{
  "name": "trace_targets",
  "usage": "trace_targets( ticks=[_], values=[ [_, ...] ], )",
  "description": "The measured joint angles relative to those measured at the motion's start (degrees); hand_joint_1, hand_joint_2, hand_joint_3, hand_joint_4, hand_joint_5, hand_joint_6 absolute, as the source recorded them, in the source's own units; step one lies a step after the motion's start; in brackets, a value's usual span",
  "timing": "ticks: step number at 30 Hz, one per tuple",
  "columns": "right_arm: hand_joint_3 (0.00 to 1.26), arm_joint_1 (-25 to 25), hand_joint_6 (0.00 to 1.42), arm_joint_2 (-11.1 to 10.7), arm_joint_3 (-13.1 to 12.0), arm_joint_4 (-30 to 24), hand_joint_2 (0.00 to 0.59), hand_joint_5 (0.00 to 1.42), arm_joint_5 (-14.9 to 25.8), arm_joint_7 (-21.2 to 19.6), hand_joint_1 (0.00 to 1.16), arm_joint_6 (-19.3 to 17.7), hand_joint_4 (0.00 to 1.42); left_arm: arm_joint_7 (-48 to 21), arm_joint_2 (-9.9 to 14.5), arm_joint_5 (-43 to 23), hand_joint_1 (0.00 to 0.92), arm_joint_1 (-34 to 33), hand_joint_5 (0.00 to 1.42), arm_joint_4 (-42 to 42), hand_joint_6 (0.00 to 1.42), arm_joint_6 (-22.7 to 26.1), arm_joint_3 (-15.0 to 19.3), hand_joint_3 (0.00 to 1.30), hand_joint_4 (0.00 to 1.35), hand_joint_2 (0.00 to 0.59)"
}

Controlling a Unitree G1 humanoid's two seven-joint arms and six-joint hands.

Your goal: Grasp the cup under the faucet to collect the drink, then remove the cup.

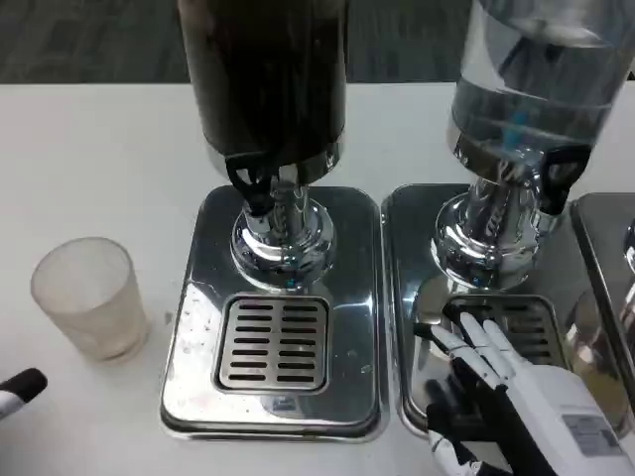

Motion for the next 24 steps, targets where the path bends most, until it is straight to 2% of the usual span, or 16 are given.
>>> trace_targets(
  ticks=[10, 18, 24],
  values=[
    [0.14, 0.61, 0.14, 0.27, 0.07, -0.02, 0.554, 0.0, 0.01, 0.0, 0.58, 0.4, 0.0, 1.71, 2.32, -1.49, 0.0, -3.88, 0.0, 8.91, 0.0, -2.72, -2.13, 0.0, 0.0, 0.0],
    [0.14, 1.21, 0.14, 0.34, -0.07, -0.06, 0.553, 0.0, 0.02, -0.02, 0.58, 0.43, 0.0, 2.11, 3.88, -1.45, 0.0, -8.3, 0.0, 14.08, 0.0, -2.84, -6.12, 0.0, 0.0, 0.0],
    [0.15, 1.33, 0.14, 1.21, -0.07, -0.05, 0.553, 0.0, 0.02, -0.15, 0.57, 0.5, 0.0, 2.45, 4.3, -1.51, 0.0, -11.37, 0.0, 18.62, 0.0, -2.99, -8.72, 0.0, 0.0, 0.0]
  ],
)
